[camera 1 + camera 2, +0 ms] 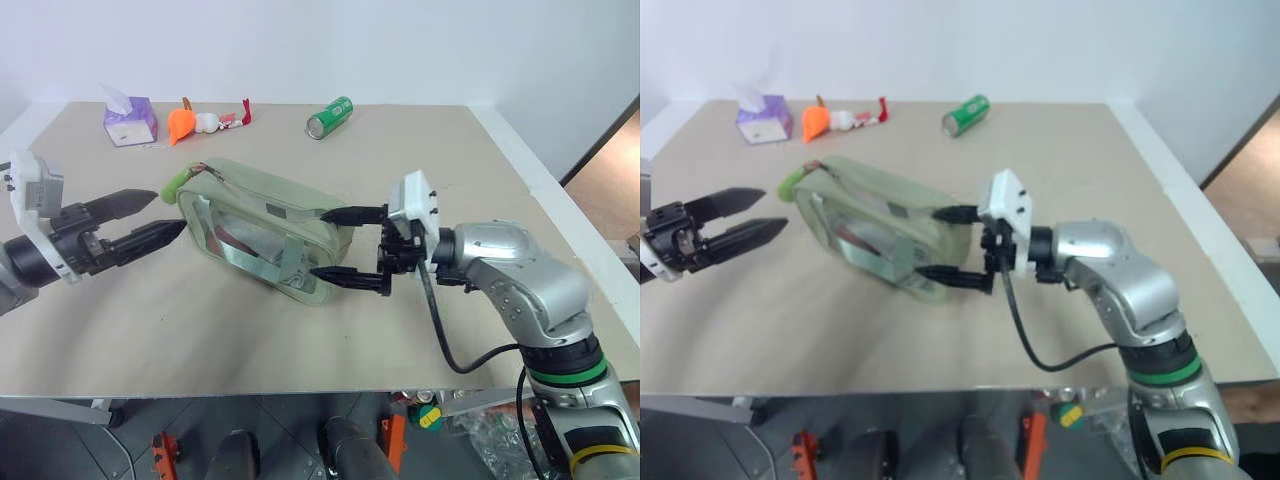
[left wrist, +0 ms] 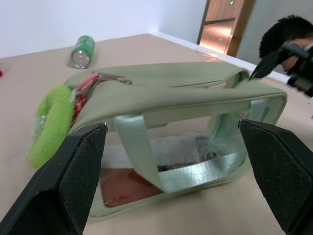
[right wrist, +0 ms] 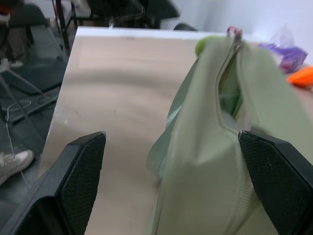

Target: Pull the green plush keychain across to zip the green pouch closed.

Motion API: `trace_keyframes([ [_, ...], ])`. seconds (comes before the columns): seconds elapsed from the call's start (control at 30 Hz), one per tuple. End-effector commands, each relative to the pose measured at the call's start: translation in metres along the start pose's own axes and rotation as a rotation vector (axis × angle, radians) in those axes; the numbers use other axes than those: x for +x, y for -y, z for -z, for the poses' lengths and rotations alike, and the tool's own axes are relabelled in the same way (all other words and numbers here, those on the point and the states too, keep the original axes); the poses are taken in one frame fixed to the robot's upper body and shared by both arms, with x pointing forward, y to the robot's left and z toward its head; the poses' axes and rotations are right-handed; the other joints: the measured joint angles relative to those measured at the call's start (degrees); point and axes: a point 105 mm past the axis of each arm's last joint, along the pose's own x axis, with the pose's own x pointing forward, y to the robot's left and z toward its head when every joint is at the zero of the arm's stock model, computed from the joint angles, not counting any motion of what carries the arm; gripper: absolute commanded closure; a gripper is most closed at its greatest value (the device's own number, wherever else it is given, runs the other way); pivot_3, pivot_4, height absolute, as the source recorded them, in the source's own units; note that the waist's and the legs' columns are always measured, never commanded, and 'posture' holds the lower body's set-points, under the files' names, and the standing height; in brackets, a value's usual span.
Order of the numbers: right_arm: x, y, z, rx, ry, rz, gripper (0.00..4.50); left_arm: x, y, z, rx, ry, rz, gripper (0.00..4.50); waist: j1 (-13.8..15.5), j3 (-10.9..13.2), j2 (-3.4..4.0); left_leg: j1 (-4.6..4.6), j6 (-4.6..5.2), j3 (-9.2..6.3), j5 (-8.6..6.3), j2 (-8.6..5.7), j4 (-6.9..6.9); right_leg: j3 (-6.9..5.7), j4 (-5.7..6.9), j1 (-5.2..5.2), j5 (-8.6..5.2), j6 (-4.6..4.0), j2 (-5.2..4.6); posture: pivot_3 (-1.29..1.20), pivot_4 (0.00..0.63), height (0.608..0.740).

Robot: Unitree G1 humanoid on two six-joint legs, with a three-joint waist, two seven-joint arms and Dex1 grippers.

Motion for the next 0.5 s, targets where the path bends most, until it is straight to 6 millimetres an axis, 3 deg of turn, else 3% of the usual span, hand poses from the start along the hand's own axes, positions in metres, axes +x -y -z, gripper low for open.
trace_keyframes([
  [0.03,0.007,-0.007,-0.003,-0.057,0.003,-0.037,0.0,0.001,0.008,-0.009,0.029,0.026,0.02,0.05,0.0,0.0,0.0,0.01,0.0,-0.01,0.0,0.0,0.0,-0.01,0.0,0.01,0.0,0.0,0.0,0.0,0.15,0.74],
  [0.1,0.01,-0.007,0.002,-0.066,-0.012,-0.035,0.0,0.002,0.01,-0.008,0.025,0.026,0.03,0.05,0.0,0.0,0.0,0.01,0.0,-0.02,0.0,0.01,0.01,-0.02,0.01,0.01,0.01,-0.01,0.01,0.0,0.15,0.74],
  [0.2,0.012,-0.005,0.009,-0.074,-0.03,-0.029,0.81,0.005,0.02,-0.011,0.013,0.036,0.084,0.0,0.0,0.0,0.0,0.01,0.0,-0.01,0.0,0.0,0.03,-0.01,0.02,0.01,0.01,-0.01,0.01,0.0,0.15,0.74],
  [0.37,0.014,-0.002,0.011,-0.074,-0.023,-0.022,2.61,0.011,0.049,-0.014,0.015,-0.017,0.252,0.0,0.0,0.0,-0.01,0.0,-0.01,-0.02,0.0,0.0,0.05,-0.02,0.02,0.02,0.02,-0.01,0.01,0.0,0.15,0.74],
  [0.43,0.015,-0.001,0.012,-0.073,-0.02,-0.014,3.34,0.012,0.051,-0.014,0.027,-0.032,0.262,0.0,0.0,0.0,0.0,0.01,0.0,-0.02,0.0,0.0,0.04,-0.02,0.02,0.02,0.02,-0.01,0.02,0.0,0.15,0.74],
  [0.47,0.015,0.0,0.012,-0.073,-0.019,-0.012,3.41,0.012,0.051,-0.014,0.029,-0.034,0.26,0.0,0.0,0.0,0.0,0.02,0.0,-0.03,0.0,0.0,0.04,-0.02,0.03,0.02,0.01,-0.01,0.02,0.0,0.15,0.74],
  [0.5,0.015,0.0,0.012,-0.07,-0.016,-0.008,3.94,0.012,0.05,-0.014,0.028,-0.03,0.256,0.0,0.0,0.0,0.0,0.03,0.0,-0.02,0.0,0.0,0.04,-0.02,0.03,0.02,0.01,-0.01,0.03,0.0,0.15,0.74],
])
